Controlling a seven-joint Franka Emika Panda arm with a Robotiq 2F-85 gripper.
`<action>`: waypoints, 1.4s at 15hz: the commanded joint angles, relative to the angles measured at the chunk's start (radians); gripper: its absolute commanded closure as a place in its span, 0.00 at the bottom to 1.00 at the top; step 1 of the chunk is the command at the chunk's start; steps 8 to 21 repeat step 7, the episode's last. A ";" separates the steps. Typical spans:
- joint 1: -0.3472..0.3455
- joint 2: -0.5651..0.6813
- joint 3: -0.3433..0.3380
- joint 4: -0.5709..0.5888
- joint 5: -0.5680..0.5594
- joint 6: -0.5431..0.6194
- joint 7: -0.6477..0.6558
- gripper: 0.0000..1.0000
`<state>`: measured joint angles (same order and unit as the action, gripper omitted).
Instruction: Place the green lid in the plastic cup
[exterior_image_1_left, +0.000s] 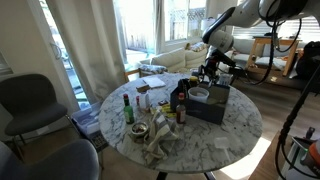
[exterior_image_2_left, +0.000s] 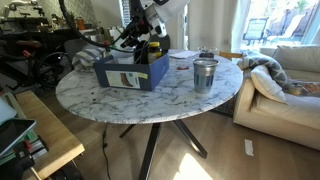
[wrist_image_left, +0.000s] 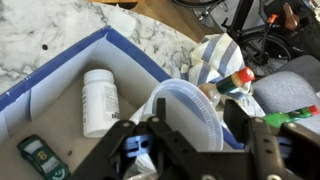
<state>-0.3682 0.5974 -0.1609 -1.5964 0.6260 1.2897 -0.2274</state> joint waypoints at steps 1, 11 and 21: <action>-0.073 -0.082 -0.017 -0.006 0.085 0.001 -0.053 0.07; -0.119 -0.135 -0.067 0.026 0.122 -0.007 -0.099 0.00; -0.119 -0.135 -0.067 0.026 0.122 -0.007 -0.099 0.00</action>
